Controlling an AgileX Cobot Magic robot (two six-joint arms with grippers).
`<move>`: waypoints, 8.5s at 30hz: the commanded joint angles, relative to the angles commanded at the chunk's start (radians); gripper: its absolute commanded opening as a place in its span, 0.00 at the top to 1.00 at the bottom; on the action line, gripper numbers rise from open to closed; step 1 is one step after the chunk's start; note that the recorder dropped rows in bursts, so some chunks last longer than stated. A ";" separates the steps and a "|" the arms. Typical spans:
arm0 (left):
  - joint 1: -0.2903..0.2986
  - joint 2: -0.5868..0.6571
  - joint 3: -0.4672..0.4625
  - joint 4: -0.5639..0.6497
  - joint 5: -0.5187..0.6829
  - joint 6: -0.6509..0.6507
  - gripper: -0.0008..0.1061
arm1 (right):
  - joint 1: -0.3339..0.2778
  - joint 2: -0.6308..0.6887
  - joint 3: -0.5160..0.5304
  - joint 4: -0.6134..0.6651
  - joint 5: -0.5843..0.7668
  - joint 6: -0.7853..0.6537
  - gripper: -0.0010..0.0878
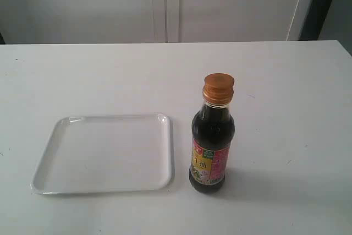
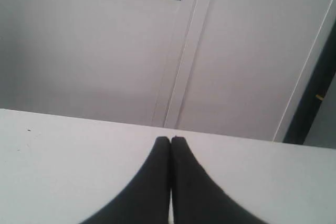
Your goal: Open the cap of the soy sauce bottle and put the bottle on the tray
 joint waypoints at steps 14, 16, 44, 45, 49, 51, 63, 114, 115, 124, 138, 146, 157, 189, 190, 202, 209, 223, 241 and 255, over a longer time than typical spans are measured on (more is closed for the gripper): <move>0.000 0.323 -0.073 0.452 -0.508 -0.406 0.99 | 0.000 0.000 0.000 0.000 0.000 0.000 0.99; 0.000 0.373 -0.076 0.503 -0.619 -0.454 0.99 | 0.000 0.000 0.000 0.000 0.000 0.000 0.99; -0.346 0.938 -0.280 0.841 -0.968 -0.571 0.01 | 0.000 0.000 0.000 0.000 0.000 0.000 0.99; -0.358 0.957 -0.294 0.841 -0.968 -0.571 0.01 | 0.000 0.000 0.000 0.000 0.000 0.000 0.99; -0.381 1.029 -0.343 0.841 -0.968 -0.571 0.01 | 0.000 0.000 0.000 0.000 0.000 0.000 0.99; -0.391 1.059 -0.363 0.843 -0.970 -0.575 0.01 | 0.000 0.000 0.000 0.000 0.000 0.000 0.99; -0.473 1.219 -0.484 0.843 -0.962 -0.578 0.01 | 0.000 0.000 0.000 0.000 0.000 0.000 0.99; -0.497 1.597 -0.597 0.777 -1.030 -0.407 0.01 | 0.000 0.000 0.000 0.000 0.000 0.000 0.99; -0.497 1.602 -0.597 0.777 -1.030 -0.409 0.01 | 0.000 0.000 0.000 0.000 0.000 0.000 0.99; -0.538 1.604 -0.597 0.804 -1.023 -0.398 0.03 | 0.000 0.000 0.000 0.002 0.000 0.000 0.99; -0.546 1.604 -0.597 0.806 -0.976 -0.377 0.79 | 0.000 0.000 0.000 0.000 0.000 0.000 0.99; -0.546 1.604 -0.597 0.865 -0.976 -0.332 0.99 | 0.000 0.000 0.000 -0.001 0.000 0.000 0.99; -0.546 1.604 -0.597 0.926 -0.976 -0.308 0.99 | 0.000 0.000 0.000 0.096 -0.245 0.135 0.99; -0.546 1.604 -0.597 0.926 -1.003 -0.308 0.99 | 0.070 0.604 -0.477 0.104 0.013 0.011 0.99; -0.546 1.604 -0.597 0.926 -1.003 -0.308 0.99 | 0.070 0.634 -0.496 0.127 0.046 -0.021 0.99; -0.546 1.604 -0.597 0.928 -1.000 -0.308 0.99 | 0.075 0.958 -0.705 0.662 0.428 -0.660 0.99; -0.546 1.604 -0.597 0.971 -1.003 -0.308 0.99 | -0.009 1.101 -0.830 0.786 0.756 -0.823 0.99; -0.546 1.604 -0.597 0.976 -1.001 -0.308 0.99 | -0.059 1.270 -0.885 1.012 0.907 -0.965 0.99; -0.546 1.604 -0.597 0.976 -1.001 -0.308 0.99 | 0.037 1.323 -0.885 1.067 0.907 -0.990 0.99; -0.546 1.604 -0.597 0.980 -0.999 -0.304 0.99 | 0.037 1.328 -0.885 1.199 0.907 -1.018 0.99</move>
